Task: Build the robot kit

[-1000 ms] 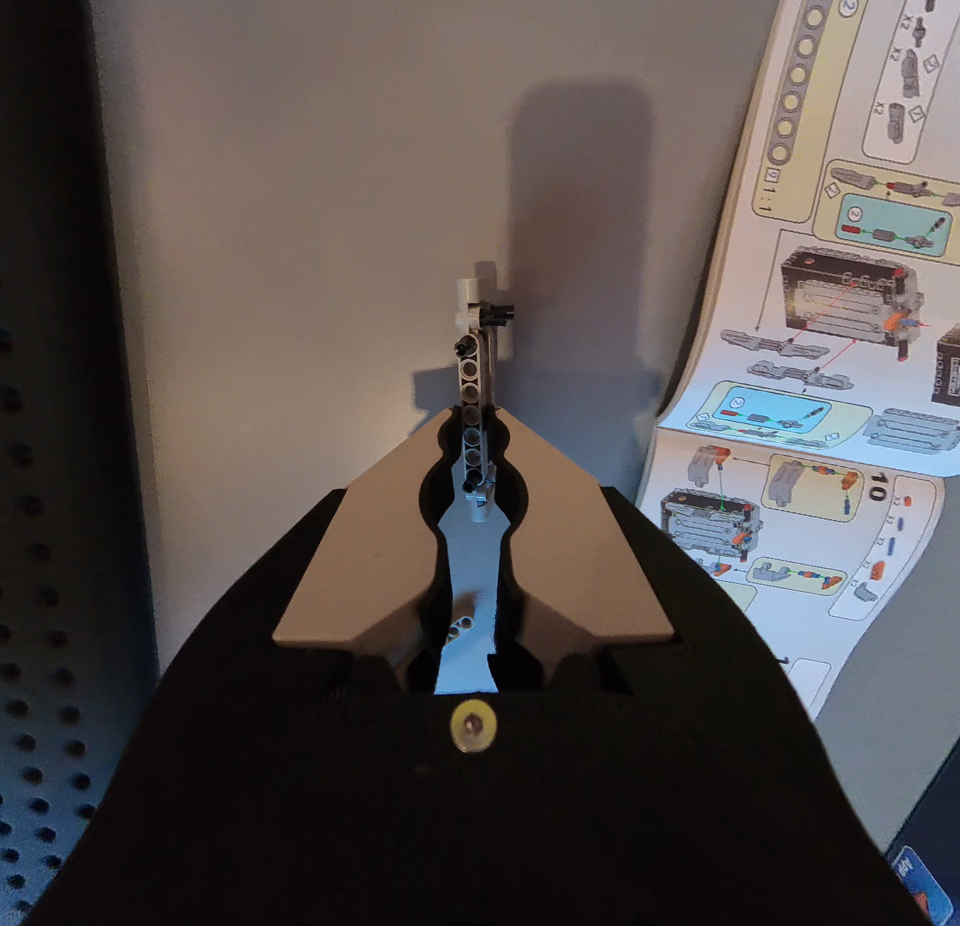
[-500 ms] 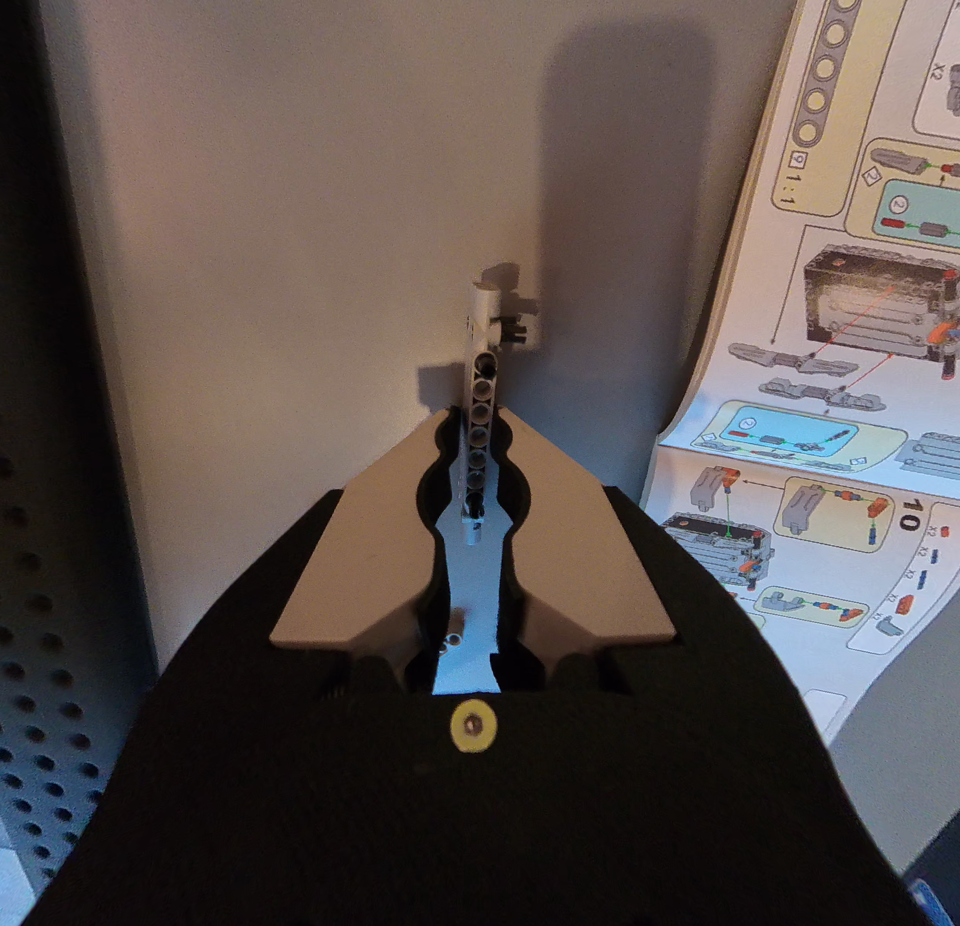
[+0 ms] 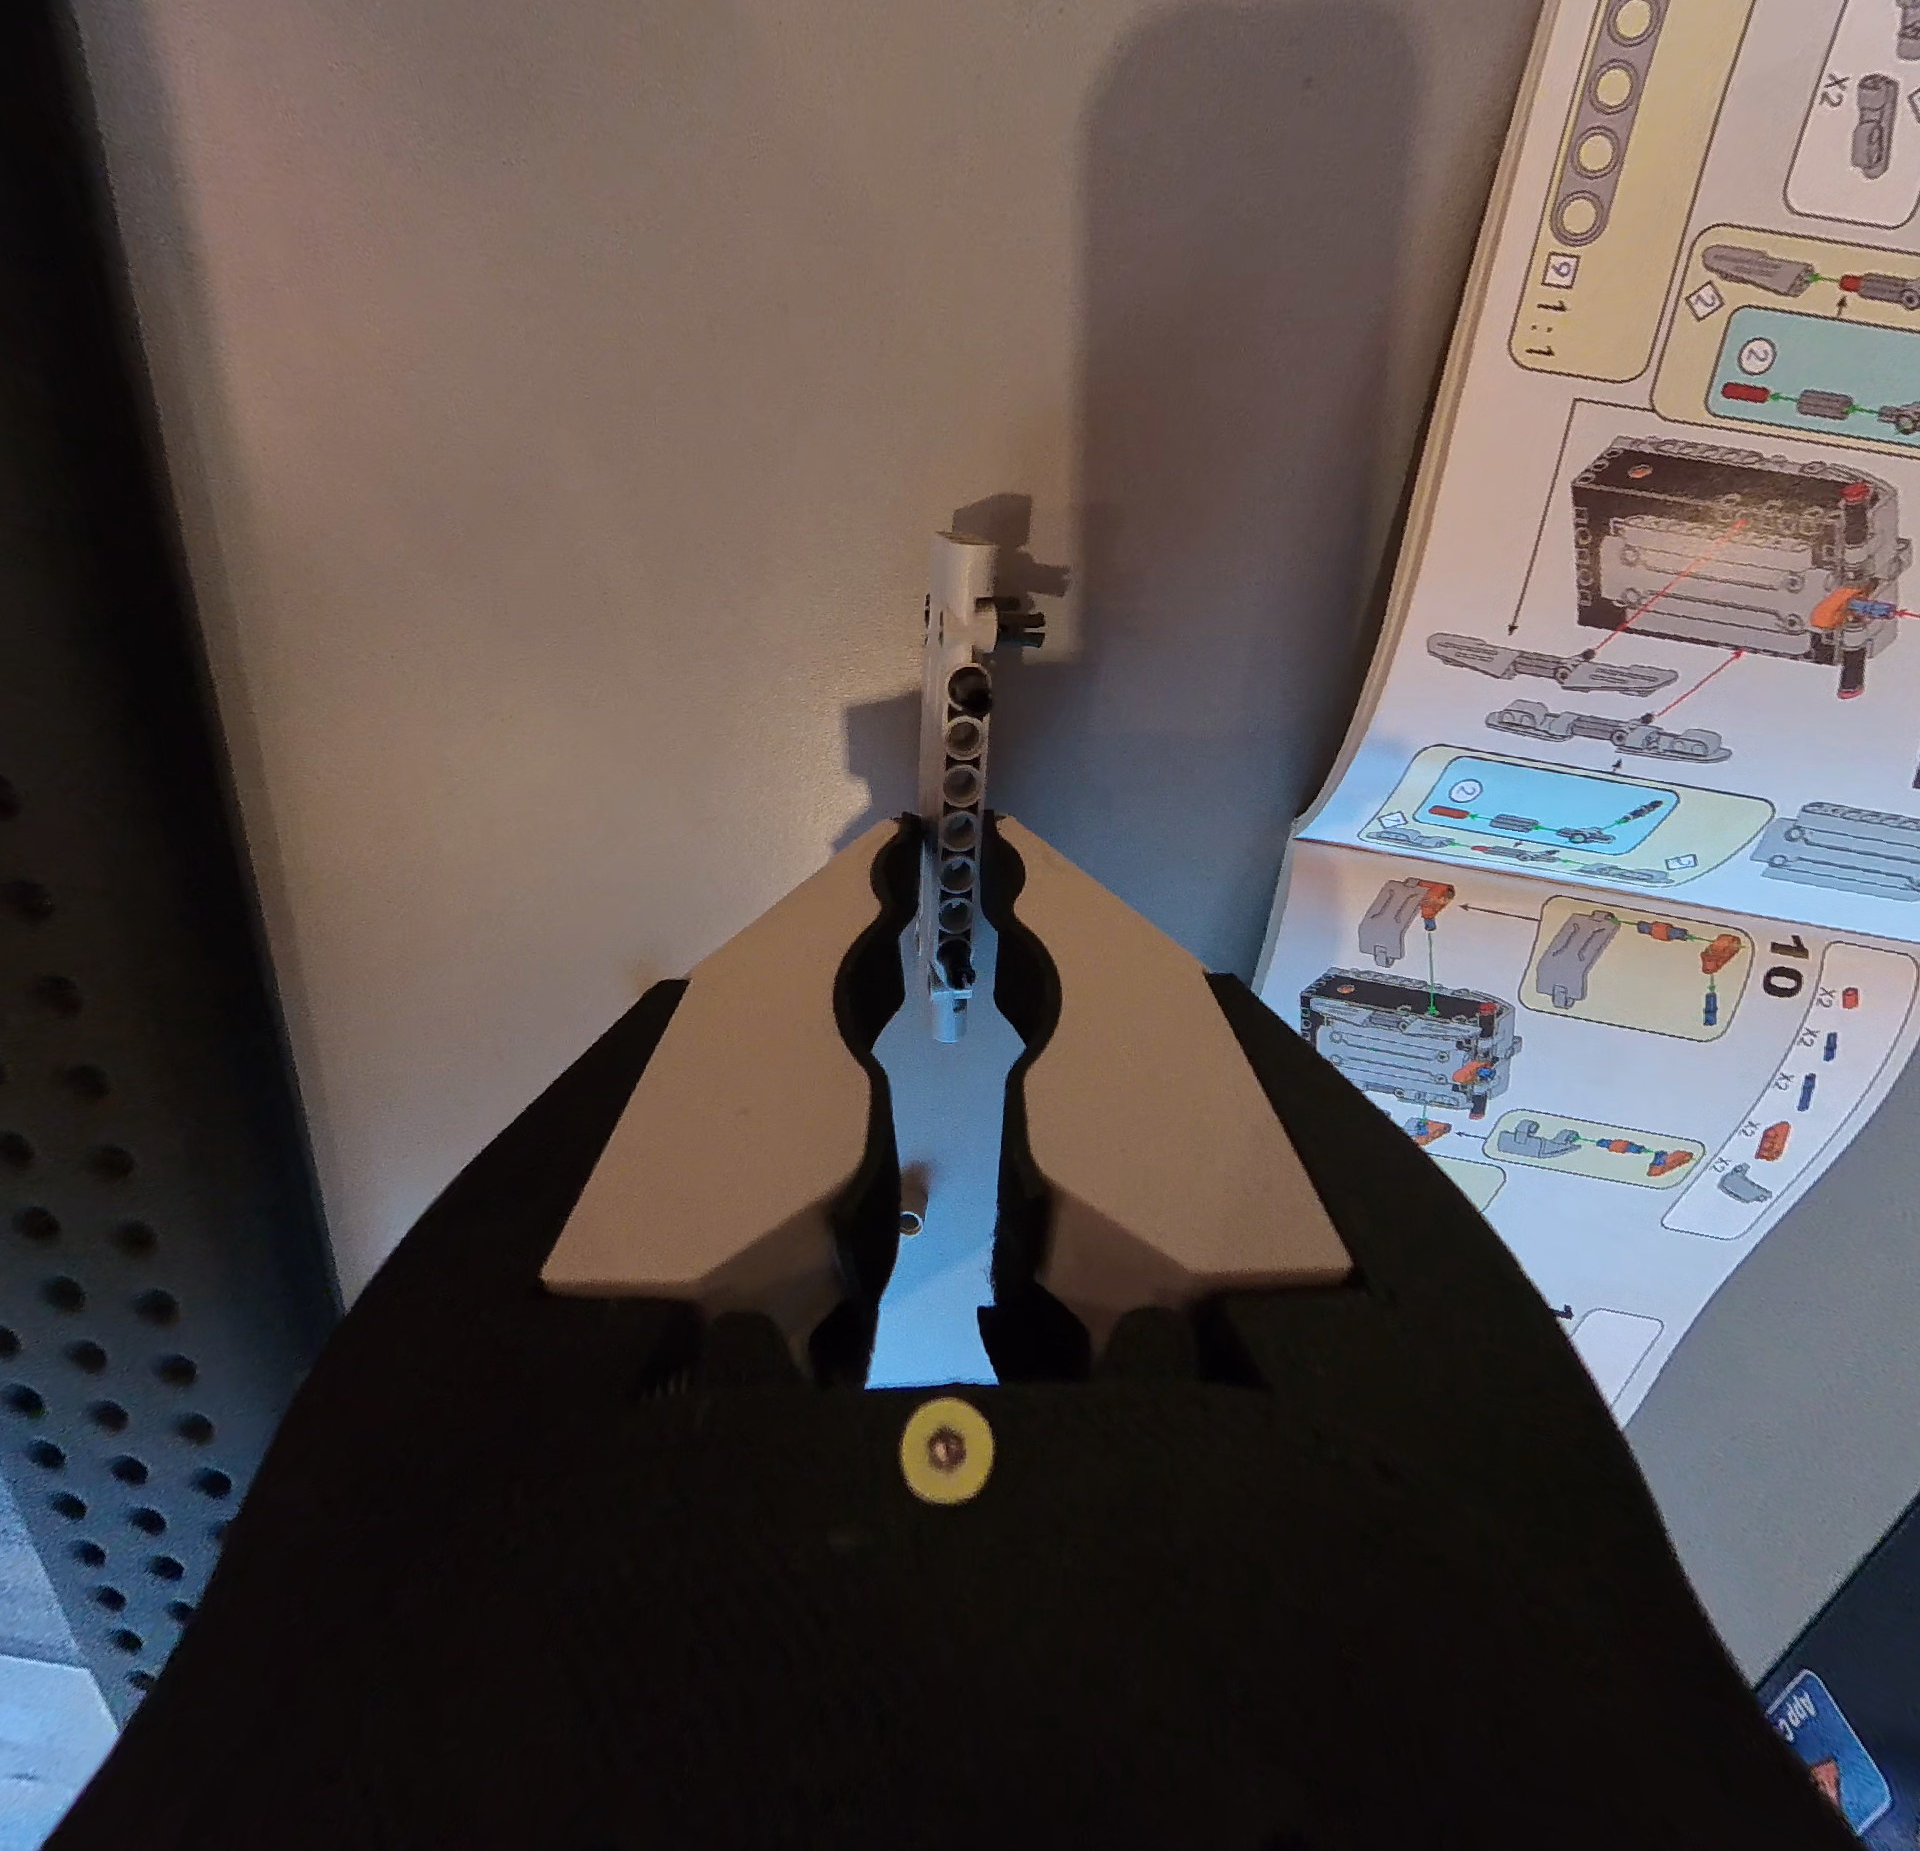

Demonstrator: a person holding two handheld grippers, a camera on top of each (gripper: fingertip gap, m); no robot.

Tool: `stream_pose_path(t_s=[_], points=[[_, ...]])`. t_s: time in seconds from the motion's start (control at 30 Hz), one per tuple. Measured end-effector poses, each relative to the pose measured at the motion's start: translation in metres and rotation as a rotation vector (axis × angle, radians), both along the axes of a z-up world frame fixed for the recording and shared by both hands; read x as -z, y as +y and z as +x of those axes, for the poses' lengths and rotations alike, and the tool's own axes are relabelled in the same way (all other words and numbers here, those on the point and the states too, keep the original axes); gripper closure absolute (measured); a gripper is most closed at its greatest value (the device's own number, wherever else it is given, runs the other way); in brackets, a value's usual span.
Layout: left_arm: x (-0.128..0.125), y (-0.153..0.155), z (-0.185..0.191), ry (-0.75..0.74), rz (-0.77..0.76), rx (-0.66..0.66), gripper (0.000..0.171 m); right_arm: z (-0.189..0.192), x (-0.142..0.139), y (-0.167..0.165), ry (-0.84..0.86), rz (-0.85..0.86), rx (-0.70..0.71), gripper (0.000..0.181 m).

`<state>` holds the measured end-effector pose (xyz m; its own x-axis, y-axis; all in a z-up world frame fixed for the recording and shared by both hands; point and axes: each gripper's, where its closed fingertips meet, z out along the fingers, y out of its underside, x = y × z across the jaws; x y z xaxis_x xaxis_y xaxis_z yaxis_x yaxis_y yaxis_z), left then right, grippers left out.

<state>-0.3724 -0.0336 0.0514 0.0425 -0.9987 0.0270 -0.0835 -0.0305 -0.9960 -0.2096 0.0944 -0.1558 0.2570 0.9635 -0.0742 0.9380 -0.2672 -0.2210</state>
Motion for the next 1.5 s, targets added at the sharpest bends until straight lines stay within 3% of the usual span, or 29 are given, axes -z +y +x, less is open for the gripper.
stream_pose_path(t_s=[0.3, 0.4, 0.47, 0.57, 0.6, 0.67, 0.8, 0.87, 1.1, 1.27, 1.37, 1.5], points=[[0.0, 0.0, 0.0, 0.007, 0.0, -0.003, 0.169, 0.0, 0.002, 0.001, -0.019, 0.019, -0.019, 0.175], [0.004, 0.005, 0.003, 0.011, -0.004, -0.025, 0.169, -0.006, -0.026, 0.008, 0.083, 0.071, -0.002, 0.175], [0.004, 0.01, 0.001, -0.002, -0.012, -0.04, 0.169, -0.021, -0.077, 0.02, 0.361, 0.105, 0.084, 0.175], [-0.001, 0.025, 0.003, -0.054, -0.095, -0.012, 0.169, -0.027, -0.174, 0.026, 0.981, 0.02, 0.214, 0.176], [-0.005, 0.03, 0.008, -0.078, -0.137, 0.017, 0.169, -0.02, -0.194, 0.025, 1.148, -0.007, 0.221, 0.176], [-0.006, 0.042, 0.025, -0.105, -0.221, 0.079, 0.17, -0.002, -0.214, 0.026, 1.398, -0.007, 0.224, 0.176], [0.017, 0.067, 0.07, -0.055, -0.345, 0.121, 0.17, 0.039, -0.256, 0.009, 1.805, -0.037, 0.164, 0.176], [0.005, 0.07, 0.088, -0.069, -0.34, 0.152, 0.17, 0.052, -0.278, -0.002, 1.816, -0.001, 0.122, 0.176], [-0.106, 0.049, 0.162, -0.028, -0.103, 0.285, 0.17, 0.09, -0.358, -0.072, 1.817, 0.178, -0.048, 0.175], [-0.168, 0.01, 0.22, -0.067, -0.006, 0.458, 0.169, 0.134, -0.379, -0.095, 1.803, 0.33, 0.037, 0.175], [-0.171, 0.002, 0.244, -0.08, 0.098, 0.438, 0.17, 0.151, -0.377, -0.094, 1.745, 0.407, 0.142, 0.175], [-0.137, 0.014, 0.261, -0.083, 0.176, 0.4, 0.17, 0.149, -0.371, -0.096, 1.704, 0.378, 0.156, 0.175]])
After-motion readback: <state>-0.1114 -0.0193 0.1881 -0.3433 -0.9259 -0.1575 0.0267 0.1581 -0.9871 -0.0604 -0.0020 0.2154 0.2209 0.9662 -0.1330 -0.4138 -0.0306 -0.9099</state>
